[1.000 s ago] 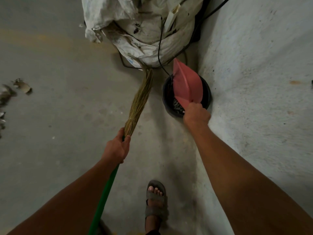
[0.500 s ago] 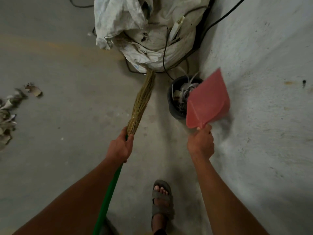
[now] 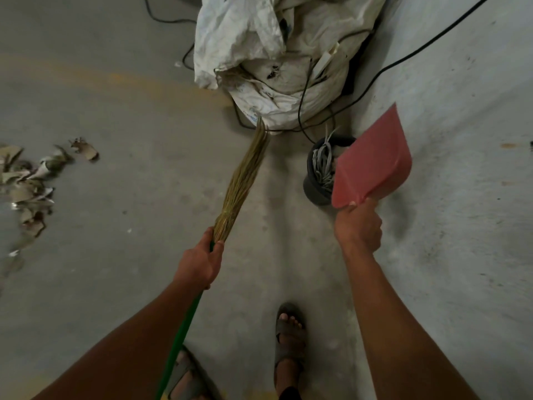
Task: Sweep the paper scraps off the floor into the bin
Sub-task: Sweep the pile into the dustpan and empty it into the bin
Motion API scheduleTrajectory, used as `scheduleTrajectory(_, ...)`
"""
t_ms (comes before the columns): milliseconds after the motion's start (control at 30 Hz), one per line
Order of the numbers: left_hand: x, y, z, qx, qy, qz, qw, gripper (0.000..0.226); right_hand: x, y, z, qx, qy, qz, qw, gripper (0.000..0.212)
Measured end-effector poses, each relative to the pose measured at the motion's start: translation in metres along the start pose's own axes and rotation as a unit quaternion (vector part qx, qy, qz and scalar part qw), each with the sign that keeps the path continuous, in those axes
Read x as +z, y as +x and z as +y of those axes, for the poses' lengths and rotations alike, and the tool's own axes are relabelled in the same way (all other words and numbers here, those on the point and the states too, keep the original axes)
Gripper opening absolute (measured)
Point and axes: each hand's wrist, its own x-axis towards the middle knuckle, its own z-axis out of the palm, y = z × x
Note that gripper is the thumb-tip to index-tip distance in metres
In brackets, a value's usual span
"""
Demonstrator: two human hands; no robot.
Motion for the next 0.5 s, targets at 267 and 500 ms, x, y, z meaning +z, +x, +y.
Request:
scheduleTrajectory(267,-0.034,-0.001,-0.020,0.013,-0.030,0.013,0.999,0.062,0.040,-0.045,-0.018,-0.005,0.119,-0.057,0.991,0.050)
scheduleTrajectory(500,-0.087,0.002,-0.056,0.014,-0.043,0.034,0.998,0.060,0.100,-0.108,-0.046,-0.006,0.209,-0.211,0.955,0.059)
